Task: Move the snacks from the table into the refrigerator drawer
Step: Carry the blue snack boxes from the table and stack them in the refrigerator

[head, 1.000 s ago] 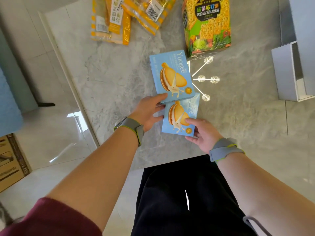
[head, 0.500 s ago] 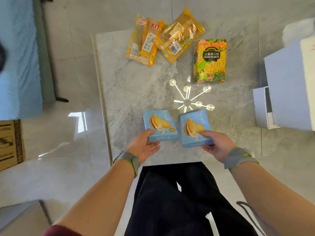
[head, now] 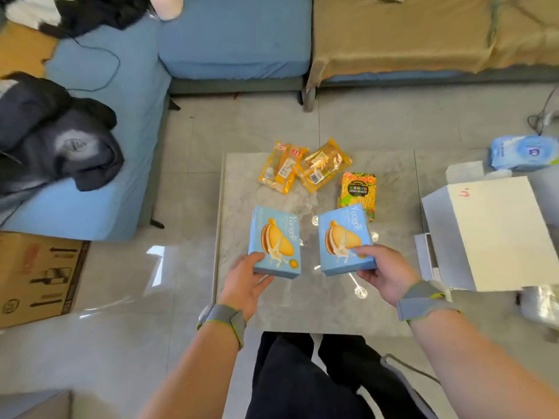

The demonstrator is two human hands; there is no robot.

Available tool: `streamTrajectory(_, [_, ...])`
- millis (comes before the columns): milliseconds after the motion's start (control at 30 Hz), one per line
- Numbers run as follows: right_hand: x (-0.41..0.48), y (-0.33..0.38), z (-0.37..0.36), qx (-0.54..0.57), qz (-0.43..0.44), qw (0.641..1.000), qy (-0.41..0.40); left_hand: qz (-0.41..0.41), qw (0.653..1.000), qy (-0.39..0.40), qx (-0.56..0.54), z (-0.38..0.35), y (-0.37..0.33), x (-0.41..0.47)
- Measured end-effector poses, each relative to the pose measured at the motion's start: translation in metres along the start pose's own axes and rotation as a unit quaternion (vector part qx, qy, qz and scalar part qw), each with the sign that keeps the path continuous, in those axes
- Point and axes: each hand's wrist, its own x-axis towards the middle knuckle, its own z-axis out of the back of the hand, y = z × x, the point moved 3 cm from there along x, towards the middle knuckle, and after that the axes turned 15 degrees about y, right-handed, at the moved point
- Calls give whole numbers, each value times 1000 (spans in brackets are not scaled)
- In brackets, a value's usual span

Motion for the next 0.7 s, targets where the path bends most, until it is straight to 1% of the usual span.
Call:
streamTrajectory(100, [-28,45,-8,7,51,998,31,-55,998,21,-25,-27,-27,-33])
streamTrajectory(200, [-56,84,-18,12,89,993,81,-103,992,41,-54,-51,-49,-69])
streamTrajectory(333, [-88,125,-32,32,137,981,136,-159,983,48,-79,-72,-74,-110])
streamTrajectory(500, [-122,141,-69,25,178,962,205,-232,965,52,-110,-82,-97,-160])
streamTrajectory(600, [-142,141,-97,-5,179,952,249,-273,951,67,-130,-79,-106,-192])
streamTrajectory(700, [-156,141,-113,-16,180,946,270,-293,941,70,-153,-73,-108,-216])
